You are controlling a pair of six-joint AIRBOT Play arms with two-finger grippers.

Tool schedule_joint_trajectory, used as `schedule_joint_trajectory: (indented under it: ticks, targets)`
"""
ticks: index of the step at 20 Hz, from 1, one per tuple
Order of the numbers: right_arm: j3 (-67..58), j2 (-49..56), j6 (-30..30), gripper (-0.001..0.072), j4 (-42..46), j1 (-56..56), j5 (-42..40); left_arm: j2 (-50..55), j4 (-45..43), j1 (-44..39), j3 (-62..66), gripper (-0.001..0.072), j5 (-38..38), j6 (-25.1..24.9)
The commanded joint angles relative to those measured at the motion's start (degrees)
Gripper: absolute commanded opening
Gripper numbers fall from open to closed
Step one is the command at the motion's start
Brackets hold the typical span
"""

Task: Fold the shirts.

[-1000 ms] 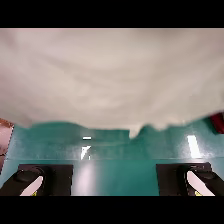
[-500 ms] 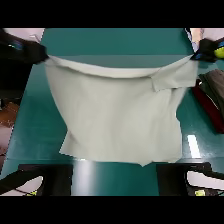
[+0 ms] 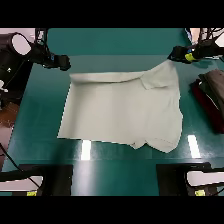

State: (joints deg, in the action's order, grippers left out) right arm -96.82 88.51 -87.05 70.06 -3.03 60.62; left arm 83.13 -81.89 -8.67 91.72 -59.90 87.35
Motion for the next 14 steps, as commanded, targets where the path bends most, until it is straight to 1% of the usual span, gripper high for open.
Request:
schedule_joint_trajectory:
  ticks: [1, 2, 4, 7, 8, 10, 11, 14]
  targets:
    - [0.1, 0.1, 0.1, 0.0452, 0.0, -0.8, -2.2, 0.7, -0.9, 2.5, 1.0, 0.0532, -1.5, 1.4]
    - [0.1, -0.7, 0.1, 0.0452, 0.0, -1.5, -0.6, 0.7, -0.8, 4.2, 1.9, 0.0531, -4.8, 1.4]
    - [0.2, -3.0, 0.5, 0.0451, 0.0, -3.2, 3.4, 0.4, -0.8, 8.6, 3.1, 0.0531, -13.8, 0.7]
    - [0.2, -7.8, 4.0, 0.0450, 0.0, -5.0, 9.9, -0.1, 0.4, 15.6, 3.0, 0.0530, -26.1, -4.2]
    - [0.2, -9.3, 5.1, 0.0450, 0.0, -4.9, 11.2, -0.6, 2.8, 17.9, 2.1, 0.0530, -28.0, -4.4]
    - [0.2, -12.5, 6.2, 0.0450, 0.0, -4.9, 12.6, -3.5, 11.7, 21.8, -4.2, 0.0530, -28.2, -6.9]
    - [0.2, -13.8, 6.2, 0.0450, 0.0, -4.8, 12.6, -5.8, 14.0, 23.1, -9.3, 0.0530, -27.6, -8.2]
    - [0.2, -16.7, 6.1, 0.0450, 0.0, -4.5, 12.6, -13.2, 14.7, 25.7, -26.9, 0.0530, -25.0, -10.8]
